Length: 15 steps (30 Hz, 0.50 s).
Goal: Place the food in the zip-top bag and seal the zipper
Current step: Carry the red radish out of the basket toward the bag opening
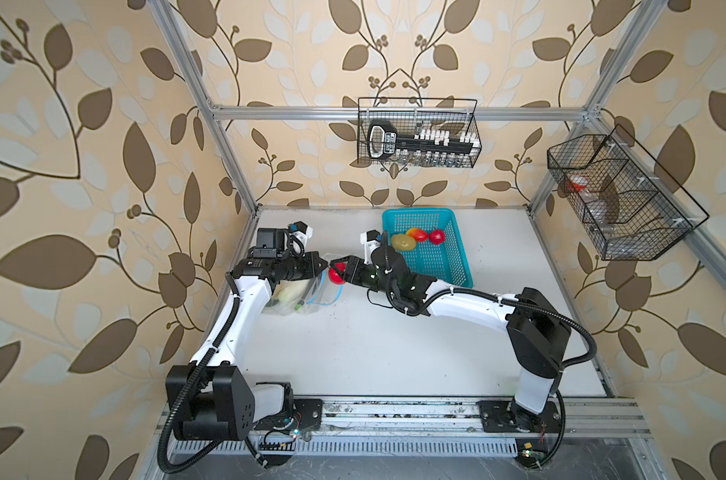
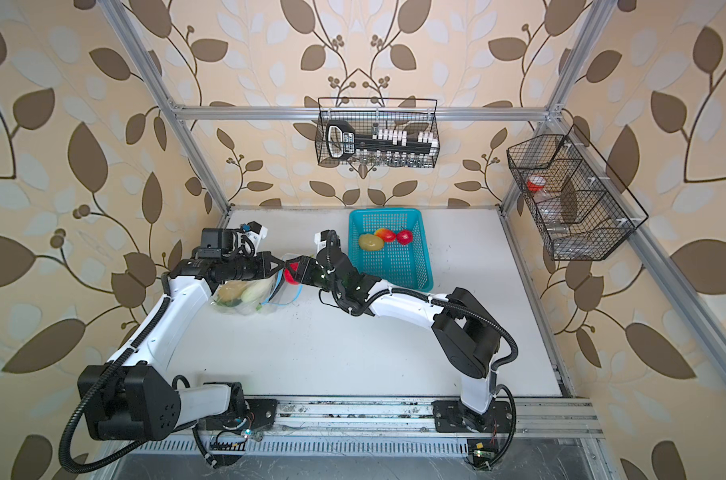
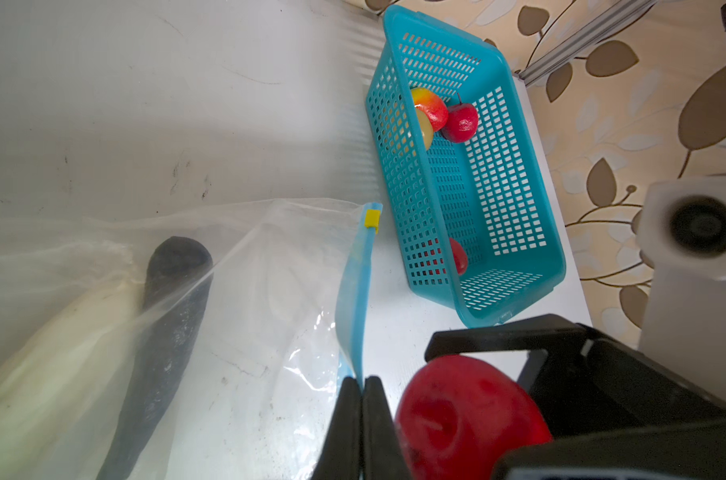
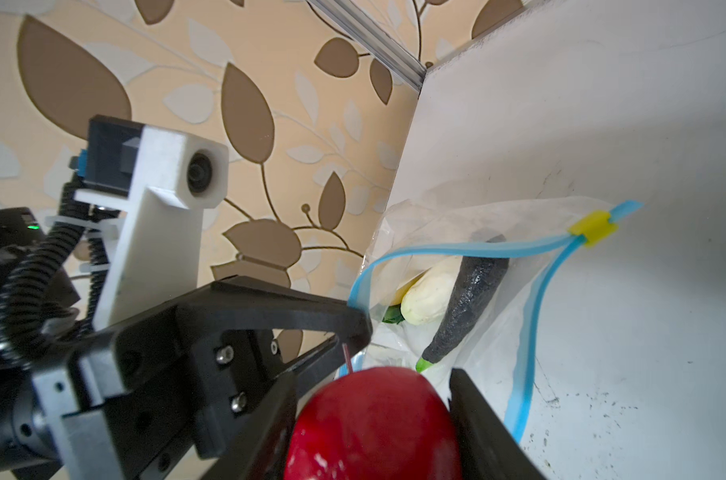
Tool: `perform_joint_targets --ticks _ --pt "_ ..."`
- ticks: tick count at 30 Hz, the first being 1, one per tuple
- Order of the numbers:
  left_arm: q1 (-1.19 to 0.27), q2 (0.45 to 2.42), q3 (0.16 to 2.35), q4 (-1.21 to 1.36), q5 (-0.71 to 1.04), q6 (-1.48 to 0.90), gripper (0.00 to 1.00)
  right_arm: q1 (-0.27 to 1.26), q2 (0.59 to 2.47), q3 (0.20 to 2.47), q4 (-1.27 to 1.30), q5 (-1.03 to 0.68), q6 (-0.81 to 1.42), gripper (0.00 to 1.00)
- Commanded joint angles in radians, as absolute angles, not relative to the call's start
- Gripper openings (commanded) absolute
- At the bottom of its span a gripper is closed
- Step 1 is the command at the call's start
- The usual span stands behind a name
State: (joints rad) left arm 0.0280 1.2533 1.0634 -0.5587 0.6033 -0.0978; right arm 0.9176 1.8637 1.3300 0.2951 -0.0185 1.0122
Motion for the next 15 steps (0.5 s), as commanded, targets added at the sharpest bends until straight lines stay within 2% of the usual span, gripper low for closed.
perform_joint_targets --ticks 1,15 --pt "0.038 1.219 1.109 -0.563 0.652 -0.11 0.0 0.928 1.906 1.37 0.279 0.0 1.009 0.17" --pt "0.037 1.201 1.144 -0.583 0.676 -0.132 0.0 0.949 1.979 1.428 0.276 0.0 1.027 0.16"
